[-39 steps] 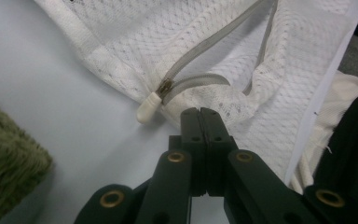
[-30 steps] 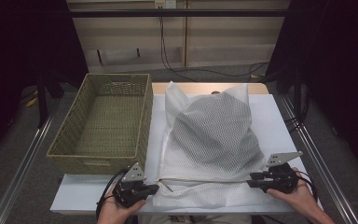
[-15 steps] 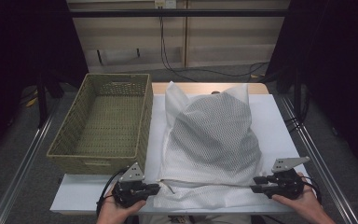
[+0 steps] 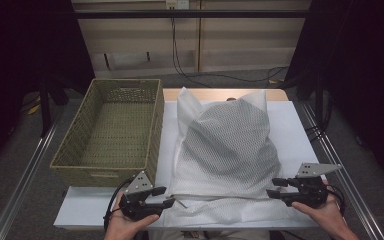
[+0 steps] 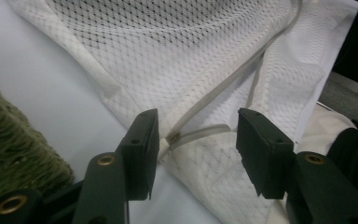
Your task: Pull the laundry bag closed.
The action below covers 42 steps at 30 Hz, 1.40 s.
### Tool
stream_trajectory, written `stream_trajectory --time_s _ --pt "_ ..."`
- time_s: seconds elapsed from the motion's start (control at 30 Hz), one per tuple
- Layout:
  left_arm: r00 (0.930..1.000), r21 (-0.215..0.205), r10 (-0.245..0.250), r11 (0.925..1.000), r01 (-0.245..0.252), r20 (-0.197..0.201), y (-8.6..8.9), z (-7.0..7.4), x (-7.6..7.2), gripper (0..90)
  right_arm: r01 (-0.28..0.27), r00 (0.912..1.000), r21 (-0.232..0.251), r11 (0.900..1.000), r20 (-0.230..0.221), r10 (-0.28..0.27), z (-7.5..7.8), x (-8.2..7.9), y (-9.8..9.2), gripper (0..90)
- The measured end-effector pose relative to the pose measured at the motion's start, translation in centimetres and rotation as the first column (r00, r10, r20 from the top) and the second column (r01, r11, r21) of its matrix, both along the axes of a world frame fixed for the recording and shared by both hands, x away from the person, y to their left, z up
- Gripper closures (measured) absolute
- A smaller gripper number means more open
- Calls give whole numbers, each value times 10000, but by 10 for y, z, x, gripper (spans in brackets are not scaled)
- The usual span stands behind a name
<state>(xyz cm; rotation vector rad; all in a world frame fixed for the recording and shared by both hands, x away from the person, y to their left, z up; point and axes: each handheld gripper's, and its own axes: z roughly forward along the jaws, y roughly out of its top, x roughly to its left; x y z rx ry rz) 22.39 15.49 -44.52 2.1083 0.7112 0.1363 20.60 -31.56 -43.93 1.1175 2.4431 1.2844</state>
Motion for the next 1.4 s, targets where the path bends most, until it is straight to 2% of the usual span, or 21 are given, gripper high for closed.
stream_trajectory --time_s 0.2,0.23,0.3,0.33,0.37,0.4,0.57,0.63,0.67,0.7,0.73,0.77,0.87,0.9,0.93,0.97,1.0,1.03,1.07,1.17,1.4 --pt "9995 592 165 9981 -181 267 -5 -6 7 462 -46 10000 16 10000 4 46 0 2 1 496" --pt "9987 760 285 9966 -317 431 -5 -6 8 488 -28 10000 -2 10000 -3 28 0 2 2 496" --pt "9993 858 236 9960 -262 304 -5 -9 12 523 -25 10000 30 10000 6 25 0 3 2 496" --pt "9989 1136 244 9931 -287 398 -6 -10 13 533 -22 10000 49 10000 24 22 0 3 2 496" --pt "9990 1292 251 9912 -295 357 -7 -11 14 532 -34 10000 72 10000 7 33 1 3 1 496" --pt "9996 1226 218 9922 -237 165 -7 -13 16 532 -14 10000 80 10000 -7 14 1 3 1 496" --pt "9999 1530 156 9881 -153 -6 -10 -18 19 508 76 10000 43 10000 -18 -76 0 4 -1 496" --pt "9997 1769 17 9842 30 -261 -12 -20 19 503 50 10000 50 10000 -3 -50 0 3 -1 496" --pt "9998 1943 -37 9809 76 -206 -14 -20 18 502 2 10000 65 10000 18 -2 0 3 -2 496" --pt "9996 1812 -132 9833 174 -247 -15 -22 18 499 -11 10000 77 10000 -3 11 0 2 -2 496" --pt "9990 1972 -205 9800 280 -402 -16 -23 18 499 -10 10000 73 10000 8 10 0 3 -2 496" --pt "9992 2193 -237 9752 301 -315 -17 -23 17 500 32 10000 67 10000 -1 -32 0 3 -2 496" --pt "9991 2238 -309 9739 363 -275 -19 -23 16 510 15 10000 35 10000 -1 -15 -1 2 -3 495" --pt "9985 2085 -377 9770 450 -388 -19 -22 15 557 7 10000 28 10000 -22 -7 -1 2 -2 492" --pt "9985 2078 -515 9767 546 -207 -19 -19 13 639 -12 10000 -13 10000 -75 12 -1 1 -2 490" --pt "9981 2111 -583 9756 606 -173 -19 -18 11 656 -55 9999 -35 10000 -87 55 -1 1 -2 490" --pt "9973 1885 -700 9793 733 -241 -19 -18 11 685 -69 9999 -44 10000 -90 68 -1 1 -3 488" --pt "9971 1985 -743 9772 760 -158 -19 -17 10 715 -48 10000 -51 10000 -66 48 -2 1 -3 486" --pt "9969 1852 -786 9796 775 -13 -19 -15 8 734 14 10000 -58 10000 -63 -14 -1 1 -4 486" --pt "9967 1496 -814 9855 799 39 -18 -13 6 771 205 9998 -49 9998 51 -205 0 0 -6 487" --pt "9969 1373 -778 9874 787 -121 -15 -11 7 809 189 9998 -168 9997 52 -188 -1 0 -5 486"
